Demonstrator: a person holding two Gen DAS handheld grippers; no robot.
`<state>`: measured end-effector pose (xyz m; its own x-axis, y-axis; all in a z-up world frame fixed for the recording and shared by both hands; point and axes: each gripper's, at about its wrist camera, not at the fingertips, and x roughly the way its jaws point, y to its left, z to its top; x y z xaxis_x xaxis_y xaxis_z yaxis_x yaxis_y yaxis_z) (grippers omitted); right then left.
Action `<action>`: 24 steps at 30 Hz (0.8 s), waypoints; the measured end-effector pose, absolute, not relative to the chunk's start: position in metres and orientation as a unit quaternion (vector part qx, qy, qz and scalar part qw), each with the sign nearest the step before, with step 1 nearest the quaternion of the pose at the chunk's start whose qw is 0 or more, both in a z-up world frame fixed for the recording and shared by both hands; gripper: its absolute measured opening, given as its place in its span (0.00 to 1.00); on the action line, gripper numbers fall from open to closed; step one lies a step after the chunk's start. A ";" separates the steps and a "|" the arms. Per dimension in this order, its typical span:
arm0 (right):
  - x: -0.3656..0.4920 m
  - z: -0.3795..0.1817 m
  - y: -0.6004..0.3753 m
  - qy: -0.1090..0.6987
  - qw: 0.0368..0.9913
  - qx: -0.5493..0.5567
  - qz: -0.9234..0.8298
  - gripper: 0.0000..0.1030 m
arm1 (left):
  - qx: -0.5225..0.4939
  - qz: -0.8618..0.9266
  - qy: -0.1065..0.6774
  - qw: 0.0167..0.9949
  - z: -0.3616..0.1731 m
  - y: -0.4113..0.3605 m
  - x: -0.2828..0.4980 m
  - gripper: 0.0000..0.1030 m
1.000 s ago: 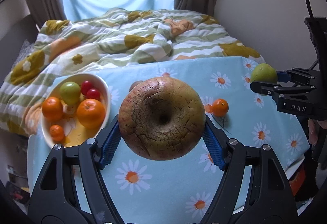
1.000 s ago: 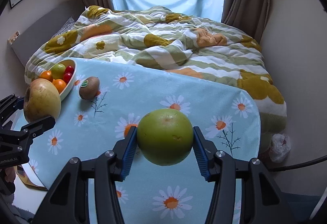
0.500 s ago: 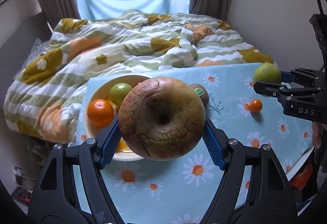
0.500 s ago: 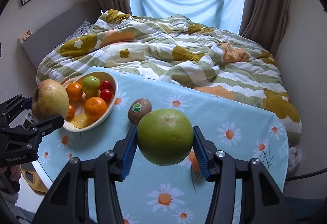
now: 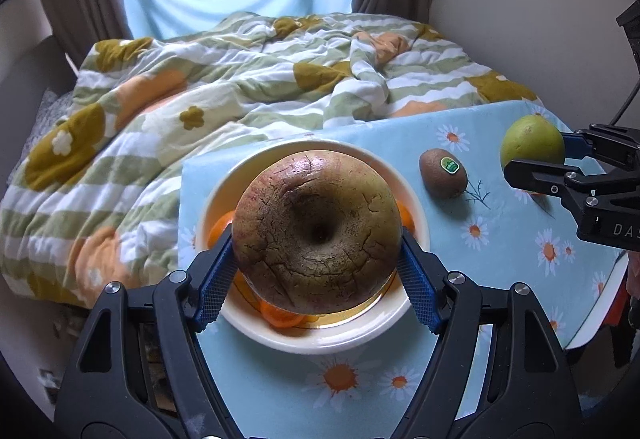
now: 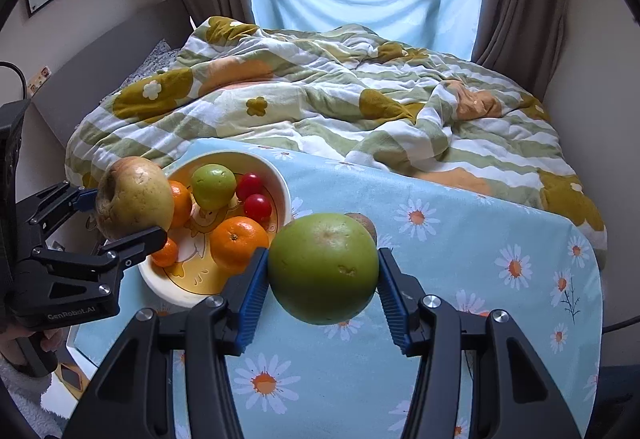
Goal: Organize fruits
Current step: 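Lower the brown apple into the bowl with the left tool while the right carries the pomelo, then lower the green pomelo into the bowl and open the right tool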
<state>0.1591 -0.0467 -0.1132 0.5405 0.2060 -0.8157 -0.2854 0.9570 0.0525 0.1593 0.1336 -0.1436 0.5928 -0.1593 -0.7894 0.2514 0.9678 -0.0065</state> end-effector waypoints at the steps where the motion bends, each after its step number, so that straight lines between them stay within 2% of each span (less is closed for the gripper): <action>1: 0.160 -0.114 -0.045 0.460 0.877 -0.041 0.136 0.47 | 0.054 -0.120 0.438 0.890 -0.146 0.135 0.162 0.79; 19: 0.168 -0.129 -0.040 0.479 0.874 -0.012 0.083 0.47 | 0.079 -0.155 0.471 0.865 -0.180 0.139 0.190 0.80; 20: 0.168 -0.129 -0.040 0.480 0.873 -0.012 0.084 0.47 | 0.080 -0.157 0.463 0.868 -0.178 0.139 0.188 0.84; 21: 0.167 -0.129 -0.040 0.481 0.872 -0.012 0.086 0.47 | 0.082 -0.155 0.453 0.874 -0.173 0.138 0.186 0.96; 22: 0.167 -0.129 -0.040 0.482 0.872 -0.013 0.088 0.47 | 0.084 -0.152 0.443 0.880 -0.168 0.138 0.183 1.00; 24: 0.168 -0.129 -0.039 0.483 0.870 -0.016 0.094 0.47 | 0.083 -0.145 0.429 0.888 -0.160 0.139 0.181 1.00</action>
<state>0.1682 -0.0392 -0.1294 0.5159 0.1482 -0.8437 -0.1786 0.9819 0.0632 0.1806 0.1385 -0.1597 0.5897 -0.1856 -0.7860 0.3289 0.9441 0.0238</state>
